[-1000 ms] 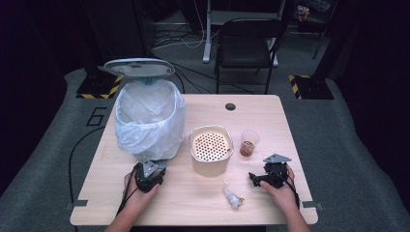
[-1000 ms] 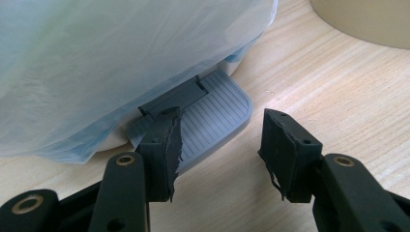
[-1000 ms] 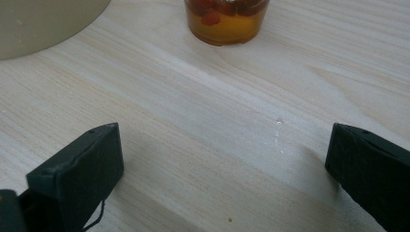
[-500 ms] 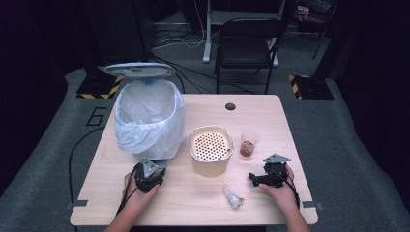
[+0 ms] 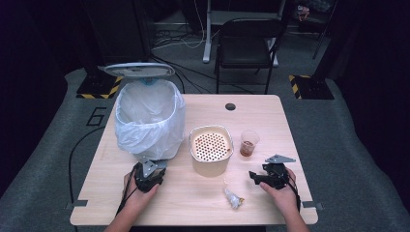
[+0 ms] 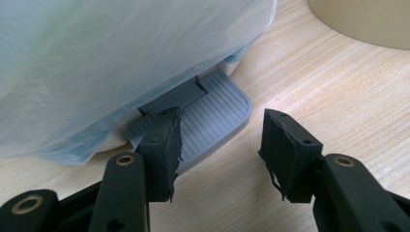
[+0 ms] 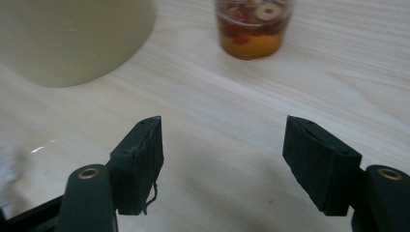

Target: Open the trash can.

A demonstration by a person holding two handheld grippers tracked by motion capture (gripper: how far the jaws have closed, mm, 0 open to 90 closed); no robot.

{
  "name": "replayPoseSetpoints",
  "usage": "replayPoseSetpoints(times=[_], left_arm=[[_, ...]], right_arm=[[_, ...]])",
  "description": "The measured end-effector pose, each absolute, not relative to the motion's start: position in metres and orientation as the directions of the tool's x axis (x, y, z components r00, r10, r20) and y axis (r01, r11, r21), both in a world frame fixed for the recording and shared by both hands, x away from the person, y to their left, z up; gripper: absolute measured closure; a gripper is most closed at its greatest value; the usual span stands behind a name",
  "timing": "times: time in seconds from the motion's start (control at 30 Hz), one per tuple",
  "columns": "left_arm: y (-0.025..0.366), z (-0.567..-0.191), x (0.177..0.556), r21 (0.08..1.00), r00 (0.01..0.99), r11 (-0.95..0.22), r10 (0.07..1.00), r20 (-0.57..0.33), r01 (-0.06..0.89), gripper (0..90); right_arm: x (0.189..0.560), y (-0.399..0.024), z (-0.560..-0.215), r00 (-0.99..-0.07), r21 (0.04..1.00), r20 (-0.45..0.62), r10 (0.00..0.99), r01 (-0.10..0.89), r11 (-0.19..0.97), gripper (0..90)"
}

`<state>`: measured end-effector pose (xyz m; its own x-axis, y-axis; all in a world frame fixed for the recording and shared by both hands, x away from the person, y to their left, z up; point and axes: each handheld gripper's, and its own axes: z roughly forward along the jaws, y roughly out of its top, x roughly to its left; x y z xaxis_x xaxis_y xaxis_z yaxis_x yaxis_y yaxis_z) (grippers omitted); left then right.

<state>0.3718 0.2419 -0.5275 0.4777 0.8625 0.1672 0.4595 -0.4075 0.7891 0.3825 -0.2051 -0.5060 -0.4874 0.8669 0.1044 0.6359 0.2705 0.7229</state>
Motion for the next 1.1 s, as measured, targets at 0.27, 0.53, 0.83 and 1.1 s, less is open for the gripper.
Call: replayPoseSetpoints(times=[0.27,0.53,0.83,1.1], left_arm=[[0.242,-0.527,0.372,0.789,0.478,-0.405,0.863,0.163,0.461,49.4],[0.242,-0.527,0.372,0.789,0.478,-0.409,0.862,0.170,0.458,49.4],[0.242,-0.527,0.372,0.789,0.478,-0.411,0.861,0.171,0.458,49.4],[0.242,-0.528,0.372,0.791,0.473,-0.409,0.863,0.174,0.455,49.3]], right_arm=[[0.358,-0.176,-0.484,-0.620,0.733,0.074,0.781,0.565,0.379,40.3],[0.330,-0.155,-0.480,-0.688,0.746,0.000,0.725,0.483,0.458,41.3],[0.320,-0.139,-0.480,-0.739,0.764,0.029,0.673,0.451,0.462,41.3],[0.315,-0.132,-0.482,-0.767,0.757,0.027,0.641,0.434,0.488,42.3]])
